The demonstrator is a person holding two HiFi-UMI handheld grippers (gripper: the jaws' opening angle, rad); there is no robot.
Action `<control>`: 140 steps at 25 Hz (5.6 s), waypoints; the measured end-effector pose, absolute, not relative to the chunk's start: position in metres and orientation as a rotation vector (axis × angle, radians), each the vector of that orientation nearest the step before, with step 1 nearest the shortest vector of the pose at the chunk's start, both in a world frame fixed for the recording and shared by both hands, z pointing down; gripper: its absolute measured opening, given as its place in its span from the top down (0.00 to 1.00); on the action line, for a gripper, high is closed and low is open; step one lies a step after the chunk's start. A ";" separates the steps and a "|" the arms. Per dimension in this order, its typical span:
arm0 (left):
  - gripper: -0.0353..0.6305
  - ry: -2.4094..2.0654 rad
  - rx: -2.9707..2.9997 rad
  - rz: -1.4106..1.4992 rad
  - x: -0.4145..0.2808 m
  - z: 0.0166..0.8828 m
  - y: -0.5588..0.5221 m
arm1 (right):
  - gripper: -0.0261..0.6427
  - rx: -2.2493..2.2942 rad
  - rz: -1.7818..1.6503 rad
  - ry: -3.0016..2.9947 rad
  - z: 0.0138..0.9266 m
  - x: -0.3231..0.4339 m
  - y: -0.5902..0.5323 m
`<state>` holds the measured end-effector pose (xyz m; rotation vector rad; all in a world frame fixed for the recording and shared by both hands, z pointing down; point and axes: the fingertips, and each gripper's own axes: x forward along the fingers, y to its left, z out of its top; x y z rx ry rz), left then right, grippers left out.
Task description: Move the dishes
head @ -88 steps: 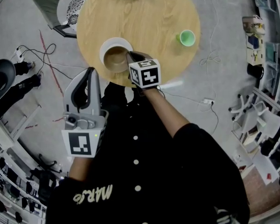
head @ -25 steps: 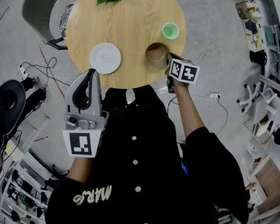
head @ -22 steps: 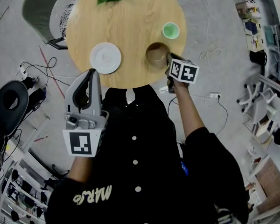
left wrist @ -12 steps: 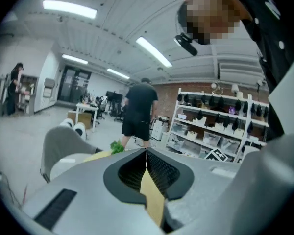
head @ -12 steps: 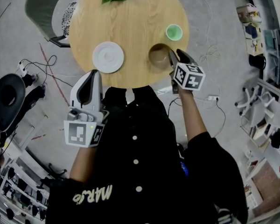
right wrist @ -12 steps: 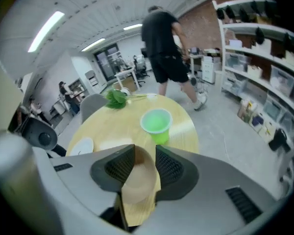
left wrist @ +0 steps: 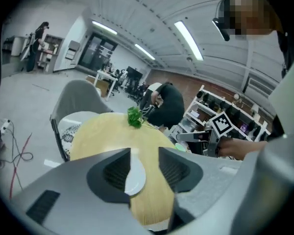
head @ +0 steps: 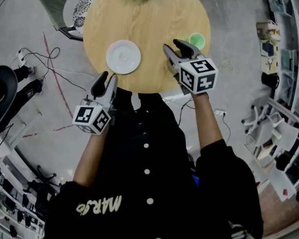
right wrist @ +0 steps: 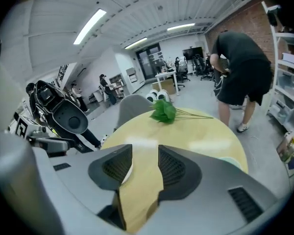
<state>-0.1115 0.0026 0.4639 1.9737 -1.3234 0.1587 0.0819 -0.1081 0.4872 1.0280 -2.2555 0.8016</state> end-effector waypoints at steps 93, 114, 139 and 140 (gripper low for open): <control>0.88 -0.951 1.607 0.494 -0.097 0.620 -0.013 | 0.87 1.380 1.378 -1.793 0.618 0.051 -0.016; 0.87 -0.910 1.696 0.667 -0.074 0.640 -0.015 | 0.87 1.464 1.430 -1.715 0.641 0.070 0.004; 0.73 -0.984 1.893 0.762 -0.072 0.629 -0.021 | 0.69 1.407 1.294 -1.801 0.638 0.066 0.012; 0.73 -0.994 1.915 0.737 -0.072 0.623 -0.022 | 0.70 1.395 1.290 -1.827 0.632 0.064 0.013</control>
